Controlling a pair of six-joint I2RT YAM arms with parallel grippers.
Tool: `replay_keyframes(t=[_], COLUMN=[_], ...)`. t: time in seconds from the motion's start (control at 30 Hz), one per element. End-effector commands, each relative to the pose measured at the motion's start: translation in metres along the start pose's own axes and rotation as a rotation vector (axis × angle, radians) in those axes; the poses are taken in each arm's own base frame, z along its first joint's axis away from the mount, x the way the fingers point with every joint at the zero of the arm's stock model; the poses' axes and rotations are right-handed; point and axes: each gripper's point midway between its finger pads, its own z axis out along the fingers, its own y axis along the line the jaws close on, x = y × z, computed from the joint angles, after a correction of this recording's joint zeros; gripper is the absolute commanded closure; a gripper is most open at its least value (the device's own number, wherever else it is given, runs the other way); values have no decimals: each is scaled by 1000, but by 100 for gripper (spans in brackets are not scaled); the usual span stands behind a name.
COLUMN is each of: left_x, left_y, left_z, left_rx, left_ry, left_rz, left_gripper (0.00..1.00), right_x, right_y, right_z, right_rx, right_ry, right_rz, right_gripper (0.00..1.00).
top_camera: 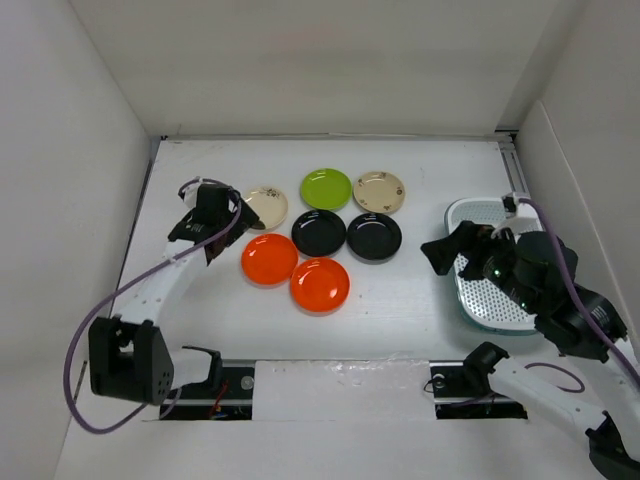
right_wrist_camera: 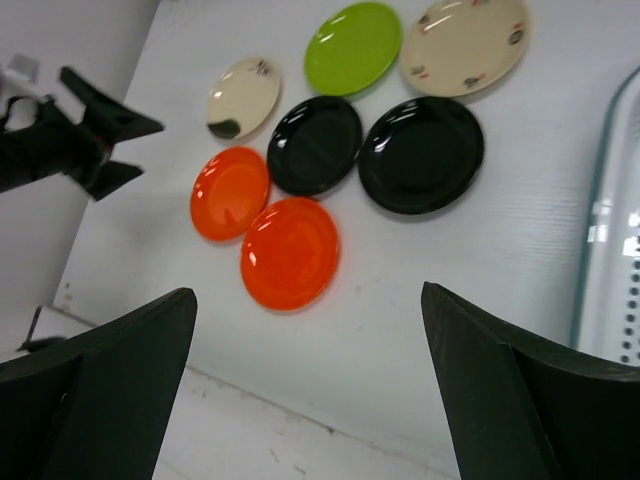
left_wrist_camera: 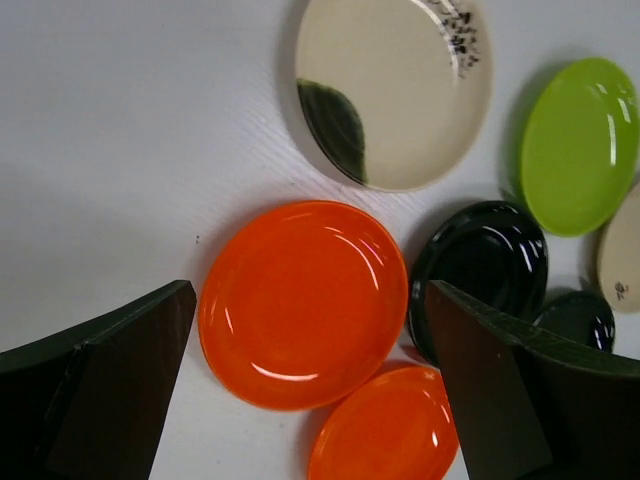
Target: Place the plates into the plastic bin on the countertop
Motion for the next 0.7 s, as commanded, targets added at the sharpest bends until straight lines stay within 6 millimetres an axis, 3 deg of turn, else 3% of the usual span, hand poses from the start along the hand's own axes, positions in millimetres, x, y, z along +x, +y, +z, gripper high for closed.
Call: replay_keyframes(t=[0.0,0.13,0.17,0.23,0.27,0.4,0.5,0.53,0.6,0.67], left_x=[-8,-3,-1,1,10,17,15,11,16,9], left_y=[-5,2,12,16,20,27,23,19,26,22], left_z=[27,69,84,98,110,136,147,150,156,158], left_rx=[61,51,7,10,15,9,2,7,-32,-35], left_ry=[-26,-31,-28,-28,1,28,35,30,53,43], left_rz=[-138,-156,-159,-160,-164,-157,-155,-156,-151,-152], left_gripper=[0,0,0,0,0,0,6,10,27,42], right_x=[-8,-4,-3,-1,-1,3,5,4,2,0], right_y=[44,49,51,51,51,48,46,45,43,45], right_z=[-4,-6,-7,-9,-9,-11,-11,-10,-12,-12], right_rx=[-235,-271,-283,-291,-291,-292,-292,-282,-277,-282], right_ry=[-18,2,9,11,11,10,10,4,-9,-16], right_rz=[-3,-17,-18,-27,-27,-27,-27,-26,-25,-15], right_gripper=[0,0,0,0,0,0,0,0,0,0])
